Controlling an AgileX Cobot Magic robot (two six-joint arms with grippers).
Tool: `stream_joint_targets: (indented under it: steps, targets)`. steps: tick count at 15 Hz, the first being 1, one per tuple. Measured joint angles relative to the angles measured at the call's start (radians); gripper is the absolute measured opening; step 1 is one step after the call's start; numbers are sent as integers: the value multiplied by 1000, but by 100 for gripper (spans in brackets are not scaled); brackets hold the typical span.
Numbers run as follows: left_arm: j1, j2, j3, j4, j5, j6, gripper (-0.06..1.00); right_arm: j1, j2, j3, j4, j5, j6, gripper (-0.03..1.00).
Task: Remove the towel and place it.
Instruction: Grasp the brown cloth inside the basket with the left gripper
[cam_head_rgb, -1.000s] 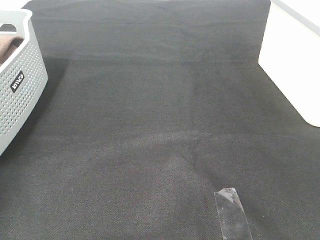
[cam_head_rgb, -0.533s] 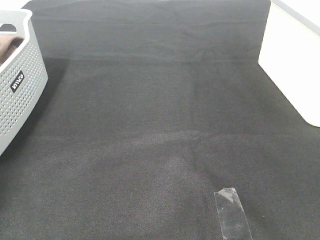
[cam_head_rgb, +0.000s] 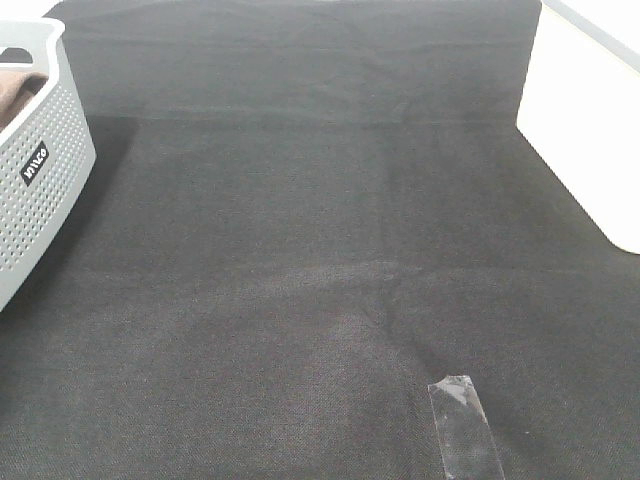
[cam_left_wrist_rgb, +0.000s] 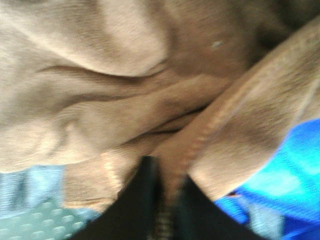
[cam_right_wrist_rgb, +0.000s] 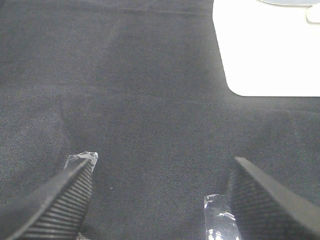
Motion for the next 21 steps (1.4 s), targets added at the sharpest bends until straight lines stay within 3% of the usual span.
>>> stream_joint_targets:
  steps: [5,9,12,15,16,21]
  targets:
    - [0,0,0,-78,5,-64,0,0,0,0,0,0,0,69]
    - [0,-76,0,-49,71,-268,0,0,0,0,0,0,0,69]
    - [0,-214,0,-51,126,-305,0,0,0,0,0,0,0,69]
    - [0,-360,0,-193,137,-308,0,0,0,0,0,0,0,69]
    - [0,-360,0,-193,137,-308,0,0,0,0,0,0,0,69]
    - [-20,-579,0,-384,190,-312,0,0,0,0,0,0,0,69]
